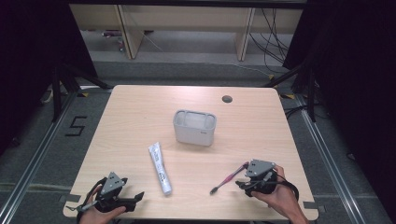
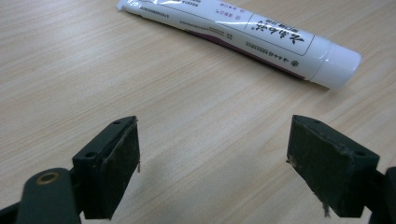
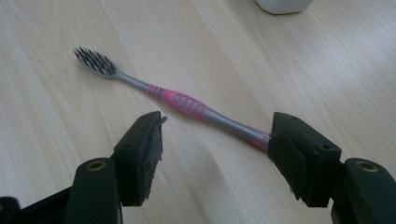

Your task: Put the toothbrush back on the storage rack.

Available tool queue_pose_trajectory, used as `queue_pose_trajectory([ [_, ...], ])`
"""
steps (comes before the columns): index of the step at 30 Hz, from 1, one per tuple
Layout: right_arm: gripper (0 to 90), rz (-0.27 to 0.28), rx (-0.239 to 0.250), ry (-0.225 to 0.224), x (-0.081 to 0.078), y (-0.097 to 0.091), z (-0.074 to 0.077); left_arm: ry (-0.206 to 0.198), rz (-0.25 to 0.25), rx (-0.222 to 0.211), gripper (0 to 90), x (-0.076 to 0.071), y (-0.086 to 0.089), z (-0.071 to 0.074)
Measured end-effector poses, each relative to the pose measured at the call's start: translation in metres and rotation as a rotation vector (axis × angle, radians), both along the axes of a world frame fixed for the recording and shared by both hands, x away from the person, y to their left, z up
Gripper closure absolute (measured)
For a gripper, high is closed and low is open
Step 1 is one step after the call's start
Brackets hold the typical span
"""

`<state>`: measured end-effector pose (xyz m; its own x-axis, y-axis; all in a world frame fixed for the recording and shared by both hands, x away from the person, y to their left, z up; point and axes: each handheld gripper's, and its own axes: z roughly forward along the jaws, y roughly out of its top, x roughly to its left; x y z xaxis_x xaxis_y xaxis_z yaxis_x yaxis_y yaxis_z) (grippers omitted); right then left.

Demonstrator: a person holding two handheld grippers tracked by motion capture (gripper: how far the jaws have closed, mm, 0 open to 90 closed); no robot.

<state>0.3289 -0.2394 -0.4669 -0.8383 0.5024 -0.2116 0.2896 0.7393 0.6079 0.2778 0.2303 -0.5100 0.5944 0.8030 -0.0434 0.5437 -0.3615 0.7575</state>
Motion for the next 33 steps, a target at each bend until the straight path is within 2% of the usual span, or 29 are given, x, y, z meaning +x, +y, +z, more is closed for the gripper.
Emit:
queue_pose_trajectory([
  [5, 36.3, 0.012, -0.009, 0.001, 0.006, 0.008, -0.003, 0.004, 0.002, -0.001, 16.5, 0.000, -0.001, 0.000],
  [6, 36.4, 0.043, -0.018, -0.009, 0.009, 0.010, -0.003, 0.003, 0.001, -0.001, 16.5, 0.000, -0.001, 0.000],
  [8, 36.3, 0.055, -0.040, -0.022, 0.012, 0.012, -0.004, 0.001, 0.001, -0.002, 16.5, 0.000, -0.001, 0.000],
  [10, 36.3, 0.057, -0.030, 0.005, 0.012, 0.016, -0.005, 0.001, 0.001, -0.001, 16.5, 0.000, -0.001, 0.000],
  [11, 36.4, 0.066, -0.038, -0.001, 0.013, 0.017, -0.006, 0.001, 0.001, -0.001, 16.5, 0.000, -0.001, 0.000],
  [18, 39.1, 0.092, -0.059, 0.029, 0.018, 0.023, -0.011, -0.003, 0.002, 0.006, 16.5, 0.000, -0.002, -0.001],
  [24, 44.3, 0.108, -0.088, 0.048, 0.023, 0.027, -0.013, -0.005, 0.009, 0.000, 16.5, 0.000, -0.002, 0.000],
  [28, 45.5, 0.134, -0.106, 0.055, 0.026, 0.029, -0.013, 0.002, -0.007, 0.002, 16.5, 0.000, -0.002, 0.000],
  [30, 46.6, 0.145, -0.138, 0.078, 0.027, 0.032, -0.013, 0.001, -0.010, 0.005, 16.5, 0.000, -0.002, 0.000],
  [33, 48.8, 0.164, -0.156, 0.092, 0.029, 0.034, -0.013, 0.000, -0.003, 0.002, 16.5, 0.000, -0.002, 0.000],
])
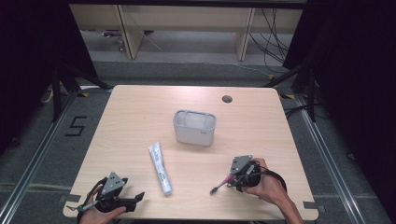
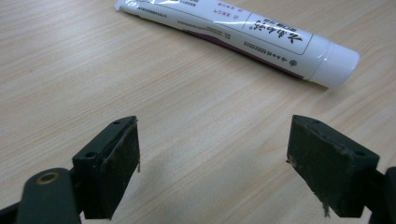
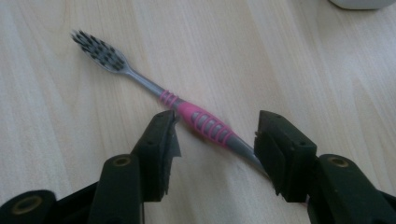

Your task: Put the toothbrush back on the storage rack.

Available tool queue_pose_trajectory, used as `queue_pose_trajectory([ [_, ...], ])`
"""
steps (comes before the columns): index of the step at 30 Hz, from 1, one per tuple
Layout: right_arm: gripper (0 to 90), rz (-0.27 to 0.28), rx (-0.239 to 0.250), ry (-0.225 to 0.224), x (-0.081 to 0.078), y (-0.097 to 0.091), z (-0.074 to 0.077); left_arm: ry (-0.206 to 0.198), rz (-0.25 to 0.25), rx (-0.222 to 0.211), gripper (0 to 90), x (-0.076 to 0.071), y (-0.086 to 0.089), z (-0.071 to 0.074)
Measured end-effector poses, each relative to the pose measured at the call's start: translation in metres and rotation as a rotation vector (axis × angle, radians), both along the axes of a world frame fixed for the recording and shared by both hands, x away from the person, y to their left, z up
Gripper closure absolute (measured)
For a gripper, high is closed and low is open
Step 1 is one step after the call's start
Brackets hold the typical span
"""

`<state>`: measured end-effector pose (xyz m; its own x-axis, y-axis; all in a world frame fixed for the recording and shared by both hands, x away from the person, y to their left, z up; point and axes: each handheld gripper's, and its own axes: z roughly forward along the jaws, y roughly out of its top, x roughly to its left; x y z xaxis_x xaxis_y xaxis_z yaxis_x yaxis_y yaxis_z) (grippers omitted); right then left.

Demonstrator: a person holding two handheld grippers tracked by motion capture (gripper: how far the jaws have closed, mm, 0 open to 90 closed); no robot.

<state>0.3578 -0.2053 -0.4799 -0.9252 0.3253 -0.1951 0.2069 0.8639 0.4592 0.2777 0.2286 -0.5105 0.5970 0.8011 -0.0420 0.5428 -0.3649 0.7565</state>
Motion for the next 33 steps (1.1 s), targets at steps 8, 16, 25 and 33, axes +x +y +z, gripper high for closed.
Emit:
queue_pose_trajectory([
  [8, 52.4, 0.025, -0.034, 0.015, 0.004, 0.005, 0.001, 0.000, -0.002, 0.002, 16.5, 0.000, 0.000, 0.000],
  [16, 56.1, 0.075, -0.085, 0.055, 0.006, 0.013, -0.001, -0.004, 0.009, 0.010, 16.5, 0.000, 0.000, 0.000],
  [25, 61.7, 0.089, -0.121, 0.094, 0.009, 0.017, 0.000, -0.005, 0.015, -0.002, 16.6, 0.000, -0.001, 0.000],
  [33, 68.8, 0.084, -0.173, 0.126, 0.009, 0.022, 0.001, 0.001, 0.004, 0.003, 16.6, 0.000, 0.001, 0.001],
])
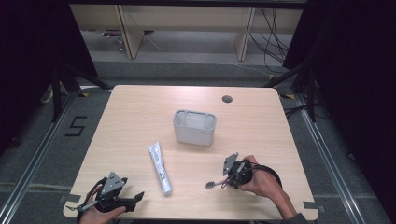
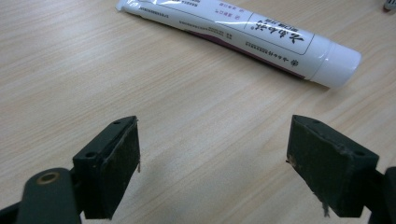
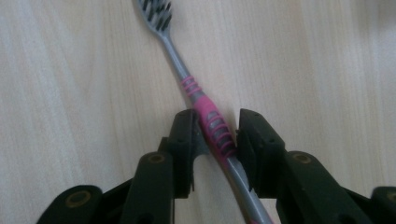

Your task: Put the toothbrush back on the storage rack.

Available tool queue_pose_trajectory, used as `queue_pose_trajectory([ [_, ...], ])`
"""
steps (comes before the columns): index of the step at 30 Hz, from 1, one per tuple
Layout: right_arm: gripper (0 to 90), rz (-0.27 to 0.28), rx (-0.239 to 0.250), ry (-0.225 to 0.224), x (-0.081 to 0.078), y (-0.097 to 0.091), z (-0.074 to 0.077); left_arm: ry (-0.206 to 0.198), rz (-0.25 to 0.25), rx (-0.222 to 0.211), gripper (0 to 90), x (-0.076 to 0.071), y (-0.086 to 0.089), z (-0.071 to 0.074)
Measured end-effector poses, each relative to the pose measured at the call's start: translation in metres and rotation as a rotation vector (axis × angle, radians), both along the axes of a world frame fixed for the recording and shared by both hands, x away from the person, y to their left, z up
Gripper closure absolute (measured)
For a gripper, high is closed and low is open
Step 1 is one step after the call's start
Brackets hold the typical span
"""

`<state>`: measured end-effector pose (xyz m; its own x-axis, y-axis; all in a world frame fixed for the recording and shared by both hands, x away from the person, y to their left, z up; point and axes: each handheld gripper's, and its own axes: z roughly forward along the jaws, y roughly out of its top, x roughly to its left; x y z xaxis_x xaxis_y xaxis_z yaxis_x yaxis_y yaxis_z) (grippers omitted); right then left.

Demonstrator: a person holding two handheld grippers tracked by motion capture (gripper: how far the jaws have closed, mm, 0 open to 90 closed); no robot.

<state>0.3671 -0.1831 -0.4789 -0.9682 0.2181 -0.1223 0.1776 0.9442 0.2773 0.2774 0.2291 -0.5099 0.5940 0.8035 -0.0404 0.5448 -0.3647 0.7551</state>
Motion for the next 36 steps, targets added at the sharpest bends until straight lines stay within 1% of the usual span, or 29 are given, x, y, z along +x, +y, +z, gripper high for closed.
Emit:
queue_pose_trajectory([
  [2, 71.1, -0.011, -0.020, -0.002, 0.001, 0.001, 0.000, 0.000, 0.001, 0.002, 16.6, 0.000, 0.000, 0.000],
  [3, 71.1, -0.011, -0.020, -0.002, 0.001, 0.001, 0.000, 0.000, 0.001, 0.002, 16.7, 0.000, 0.000, 0.000],
  [4, 73.8, -0.059, -0.051, 0.021, -0.001, 0.002, 0.002, 0.001, 0.001, 0.001, 16.7, 0.000, 0.000, 0.000],
  [5, 73.8, -0.059, -0.051, 0.021, -0.001, 0.002, 0.002, 0.001, 0.001, 0.001, 16.7, 0.000, 0.000, 0.000],
  [6, 74.7, -0.037, -0.074, 0.020, 0.002, 0.003, 0.002, 0.001, 0.000, 0.003, 16.7, 0.000, 0.000, 0.000],
  [7, 75.1, -0.046, -0.081, 0.030, 0.001, 0.003, 0.003, 0.001, 0.000, 0.003, 16.7, 0.000, 0.000, 0.000],
  [8, 75.6, -0.039, -0.086, 0.031, 0.002, 0.005, 0.003, -0.001, 0.000, 0.001, 16.7, 0.000, 0.000, 0.000],
  [9, 75.9, -0.056, -0.097, 0.036, 0.002, 0.006, 0.003, 0.000, 0.001, 0.003, 16.6, 0.000, 0.000, 0.000],
  [10, 76.4, -0.032, -0.110, 0.041, 0.004, 0.007, 0.003, 0.000, 0.001, 0.003, 16.7, 0.000, 0.000, 0.000],
  [12, 77.2, -0.048, -0.129, 0.055, 0.003, 0.009, 0.004, -0.002, -0.002, 0.001, 16.7, 0.000, 0.000, 0.000],
  [13, 77.7, -0.018, -0.135, 0.050, 0.005, 0.010, 0.004, -0.002, -0.001, 0.001, 16.7, 0.000, 0.000, 0.000],
  [14, 77.7, -0.018, -0.135, 0.050, 0.005, 0.010, 0.004, -0.002, -0.001, 0.001, 16.7, 0.000, 0.000, 0.000],
  [15, 79.3, -0.033, -0.145, 0.060, 0.006, 0.011, 0.004, -0.006, 0.000, -0.001, 16.7, 0.000, 0.000, -0.001],
  [16, 79.9, -0.037, -0.151, 0.072, 0.005, 0.012, 0.005, -0.006, -0.003, -0.001, 16.7, 0.000, 0.000, -0.001],
  [17, 80.2, -0.046, -0.153, 0.076, 0.005, 0.012, 0.006, -0.006, -0.003, -0.001, 16.7, 0.000, 0.000, -0.001],
  [18, 80.3, -0.037, -0.163, 0.073, 0.006, 0.013, 0.006, 0.002, -0.003, 0.009, 16.7, 0.000, 0.000, 0.000],
  [21, 80.5, -0.032, -0.172, 0.072, 0.007, 0.013, 0.005, -0.005, -0.003, 0.000, 16.7, 0.000, 0.000, -0.001],
  [22, 80.7, -0.035, -0.183, 0.080, 0.007, 0.014, 0.006, -0.005, -0.002, -0.001, 16.7, 0.000, 0.000, -0.001],
  [25, 80.9, -0.036, -0.192, 0.084, 0.008, 0.015, 0.006, -0.005, -0.002, -0.001, 16.7, 0.000, 0.000, -0.001],
  [26, 80.9, -0.022, -0.198, 0.087, 0.008, 0.016, 0.006, -0.005, -0.002, 0.000, 16.7, 0.000, 0.000, -0.001],
  [27, 81.0, -0.057, -0.217, 0.092, 0.007, 0.018, 0.006, -0.005, -0.002, -0.001, 16.7, 0.000, 0.000, -0.001],
  [29, 81.1, -0.057, -0.218, 0.098, 0.007, 0.018, 0.006, -0.003, -0.001, 0.000, 16.7, 0.000, 0.000, 0.000],
  [31, 81.6, -0.047, -0.219, 0.103, 0.009, 0.019, 0.004, -0.006, -0.001, -0.001, 16.7, 0.000, 0.000, -0.001],
  [32, 81.6, -0.033, -0.224, 0.098, 0.010, 0.019, 0.004, -0.010, 0.007, -0.004, 16.7, 0.000, -0.001, -0.001],
  [33, 81.7, -0.058, -0.236, 0.104, 0.008, 0.020, 0.005, -0.006, -0.003, 0.002, 16.7, 0.000, 0.000, -0.001],
  [36, 81.9, -0.061, -0.235, 0.108, 0.008, 0.021, 0.004, -0.007, 0.008, 0.002, 16.7, 0.000, -0.001, -0.001],
])
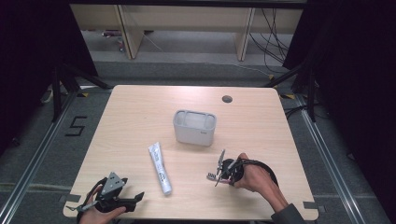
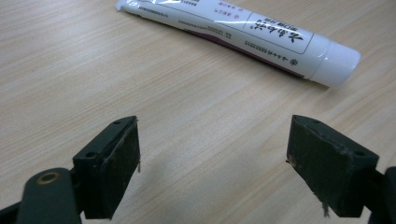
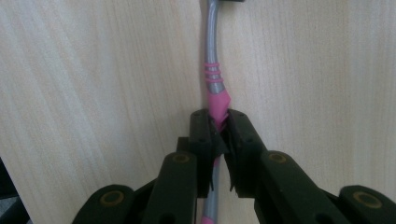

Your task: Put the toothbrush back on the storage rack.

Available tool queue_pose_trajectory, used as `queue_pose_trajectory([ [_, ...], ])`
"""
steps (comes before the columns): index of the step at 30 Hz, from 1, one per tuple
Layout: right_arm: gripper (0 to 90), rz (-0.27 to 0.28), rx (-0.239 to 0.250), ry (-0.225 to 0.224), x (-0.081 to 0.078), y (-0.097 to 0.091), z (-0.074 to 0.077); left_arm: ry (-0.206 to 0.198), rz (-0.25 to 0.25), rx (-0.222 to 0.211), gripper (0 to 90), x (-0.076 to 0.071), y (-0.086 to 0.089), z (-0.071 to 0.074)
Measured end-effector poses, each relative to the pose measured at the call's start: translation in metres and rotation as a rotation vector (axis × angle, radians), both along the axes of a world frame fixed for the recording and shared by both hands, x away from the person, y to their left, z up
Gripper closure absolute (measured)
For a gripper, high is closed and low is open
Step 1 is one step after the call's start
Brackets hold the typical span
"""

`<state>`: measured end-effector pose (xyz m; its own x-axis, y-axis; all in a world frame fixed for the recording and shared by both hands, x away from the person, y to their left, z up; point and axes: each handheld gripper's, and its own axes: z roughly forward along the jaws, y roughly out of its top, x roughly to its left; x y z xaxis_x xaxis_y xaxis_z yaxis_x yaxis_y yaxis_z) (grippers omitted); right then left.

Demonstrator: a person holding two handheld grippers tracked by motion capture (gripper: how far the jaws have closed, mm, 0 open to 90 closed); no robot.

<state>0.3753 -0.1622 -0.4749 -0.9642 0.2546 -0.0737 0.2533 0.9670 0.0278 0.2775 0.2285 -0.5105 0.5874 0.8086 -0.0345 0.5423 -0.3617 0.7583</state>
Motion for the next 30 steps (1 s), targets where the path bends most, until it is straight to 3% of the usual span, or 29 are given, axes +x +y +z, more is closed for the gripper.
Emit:
queue_pose_trajectory([
  [7, 82.1, -0.020, 0.004, -0.011, -0.002, -0.002, 0.005, 0.002, -0.010, -0.003, 16.8, 0.000, 0.000, 0.000],
  [9, 82.1, 0.008, 0.024, -0.026, 0.000, -0.005, 0.008, 0.004, -0.009, -0.004, 16.7, 0.000, 0.000, 0.000],
  [10, 82.1, -0.032, 0.047, -0.032, -0.002, -0.008, 0.014, 0.003, -0.010, -0.002, 16.8, 0.000, 0.000, 0.000],
  [11, 82.1, -0.032, 0.047, -0.032, -0.002, -0.008, 0.014, 0.003, -0.010, -0.002, 16.7, 0.000, 0.000, 0.000],
  [12, 82.1, -0.020, 0.062, -0.036, -0.001, -0.009, 0.016, 0.004, -0.010, -0.003, 16.7, 0.000, 0.000, 0.000],
  [15, 82.1, -0.057, 0.139, -0.070, 0.000, -0.017, 0.029, 0.003, -0.012, -0.005, 16.8, 0.000, 0.000, 0.000],
  [16, 82.1, -0.057, 0.139, -0.070, 0.000, -0.017, 0.029, 0.001, -0.010, -0.006, 16.8, 0.000, 0.000, -0.001],
  [18, 82.2, -0.074, 0.208, -0.060, 0.000, -0.021, 0.034, 0.008, -0.009, -0.001, 16.8, 0.000, 0.000, 0.000],
  [19, 82.1, -0.052, 0.226, -0.076, 0.002, -0.023, 0.036, 0.008, -0.009, -0.001, 16.8, 0.000, 0.000, 0.000],
  [20, 82.2, -0.086, 0.241, -0.080, 0.001, -0.025, 0.038, 0.008, -0.010, -0.001, 16.8, 0.000, 0.000, 0.000],
  [21, 82.2, -0.086, 0.241, -0.080, 0.001, -0.025, 0.038, 0.008, -0.010, -0.001, 16.8, 0.000, 0.000, 0.000],
  [22, 82.1, -0.089, 0.286, -0.113, 0.003, -0.029, 0.039, 0.009, -0.009, -0.002, 16.8, 0.000, 0.000, 0.000],
  [23, 82.1, -0.089, 0.286, -0.113, 0.003, -0.029, 0.039, 0.009, -0.009, -0.002, 16.8, 0.000, 0.000, 0.000],
  [24, 82.1, -0.093, 0.335, -0.134, 0.004, -0.031, 0.040, 0.010, -0.005, -0.005, 16.7, 0.000, 0.000, 0.000],
  [26, 82.2, -0.107, 0.342, -0.143, 0.003, -0.032, 0.041, 0.011, -0.005, -0.004, 16.7, 0.000, 0.001, 0.000],
  [28, 82.1, -0.112, 0.400, -0.163, 0.004, -0.035, 0.043, 0.011, -0.003, -0.003, 16.7, 0.000, 0.001, 0.000],
  [30, 82.2, -0.127, 0.410, -0.168, 0.003, -0.036, 0.043, 0.011, -0.003, -0.005, 16.8, 0.000, 0.000, 0.000],
])
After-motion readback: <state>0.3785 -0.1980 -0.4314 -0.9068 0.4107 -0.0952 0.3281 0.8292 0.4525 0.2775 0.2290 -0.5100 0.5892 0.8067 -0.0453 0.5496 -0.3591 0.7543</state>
